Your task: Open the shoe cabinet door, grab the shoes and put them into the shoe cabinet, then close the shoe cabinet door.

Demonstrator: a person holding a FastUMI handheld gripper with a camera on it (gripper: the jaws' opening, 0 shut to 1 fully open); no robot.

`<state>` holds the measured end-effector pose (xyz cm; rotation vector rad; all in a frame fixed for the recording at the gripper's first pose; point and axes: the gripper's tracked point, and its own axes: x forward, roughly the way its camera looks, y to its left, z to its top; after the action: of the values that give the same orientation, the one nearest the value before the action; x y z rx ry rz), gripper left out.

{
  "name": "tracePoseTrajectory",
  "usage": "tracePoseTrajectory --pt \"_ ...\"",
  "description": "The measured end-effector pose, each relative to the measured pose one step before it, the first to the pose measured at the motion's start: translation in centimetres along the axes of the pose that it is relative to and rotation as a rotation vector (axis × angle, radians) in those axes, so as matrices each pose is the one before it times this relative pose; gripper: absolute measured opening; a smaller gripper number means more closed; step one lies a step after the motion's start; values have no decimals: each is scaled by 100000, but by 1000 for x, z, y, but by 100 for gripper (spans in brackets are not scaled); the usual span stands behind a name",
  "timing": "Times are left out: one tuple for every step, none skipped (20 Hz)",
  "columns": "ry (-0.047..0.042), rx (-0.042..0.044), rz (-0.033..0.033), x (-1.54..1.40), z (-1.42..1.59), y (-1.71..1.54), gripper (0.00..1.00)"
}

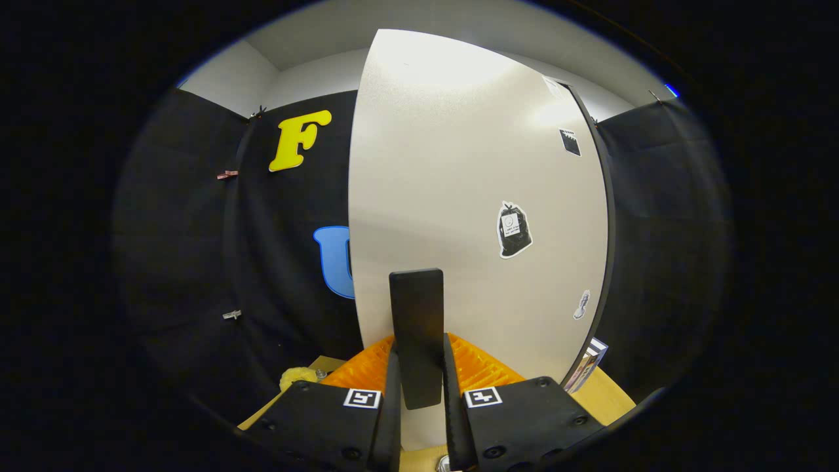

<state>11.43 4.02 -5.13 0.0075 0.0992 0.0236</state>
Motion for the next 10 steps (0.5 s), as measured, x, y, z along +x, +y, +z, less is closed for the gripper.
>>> tracePoseTrajectory --pt "343 -59 1765 -1014 -25 -393 32" --pt "329 -273 1672 -1042 -3 -439 32" --pt "71 -552 1490 -962 99 -595 32" --pt "-124 -511 1276 -1154 71 -526 32" --pt "146 -103 1031 -1060 24 -643 32" --pt "-121 -35 823 -998 27 -747 31" --pt "-285 2 528 -1023 16 -787 31" --pt "-242 -76 301 -917 -11 -769 31" --pt "-205 -106 82 -899 34 -848 31" --pt "328 -206 -179 -876 -16 -956 31"
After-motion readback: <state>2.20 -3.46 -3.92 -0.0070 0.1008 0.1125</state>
